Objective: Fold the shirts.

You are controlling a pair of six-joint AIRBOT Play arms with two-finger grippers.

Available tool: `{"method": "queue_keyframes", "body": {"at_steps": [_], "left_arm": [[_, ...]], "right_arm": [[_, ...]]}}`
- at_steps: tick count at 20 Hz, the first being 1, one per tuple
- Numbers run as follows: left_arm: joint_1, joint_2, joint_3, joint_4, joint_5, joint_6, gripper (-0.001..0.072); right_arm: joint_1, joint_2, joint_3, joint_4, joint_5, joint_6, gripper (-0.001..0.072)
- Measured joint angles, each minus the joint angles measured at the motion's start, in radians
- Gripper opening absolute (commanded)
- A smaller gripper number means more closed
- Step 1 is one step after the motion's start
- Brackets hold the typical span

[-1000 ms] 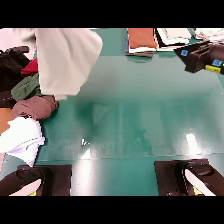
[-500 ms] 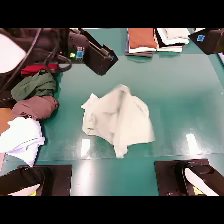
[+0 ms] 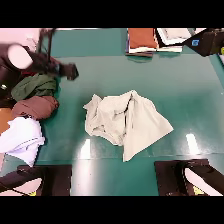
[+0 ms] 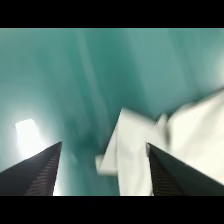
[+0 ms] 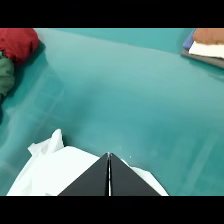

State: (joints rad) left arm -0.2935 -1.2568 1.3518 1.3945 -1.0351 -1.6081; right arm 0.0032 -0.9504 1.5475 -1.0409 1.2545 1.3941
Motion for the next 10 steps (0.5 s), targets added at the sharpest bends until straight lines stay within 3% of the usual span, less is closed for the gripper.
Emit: {"method": "queue_keyframes", "body": {"at_steps": [5,10], "left_arm": [[0.049,-0.026,-0.321,-0.188,0.093,0.049,0.0619],[0.056,-0.083,-0.428,-0.349,0.124,0.133,0.0619]], "right_arm": [[0.0,0.007,-0.048,0.001,0.002,0.001,0.0016],[0.0,0.067,-0.142,0.001,-0.063,0.001,0.0016]]}}
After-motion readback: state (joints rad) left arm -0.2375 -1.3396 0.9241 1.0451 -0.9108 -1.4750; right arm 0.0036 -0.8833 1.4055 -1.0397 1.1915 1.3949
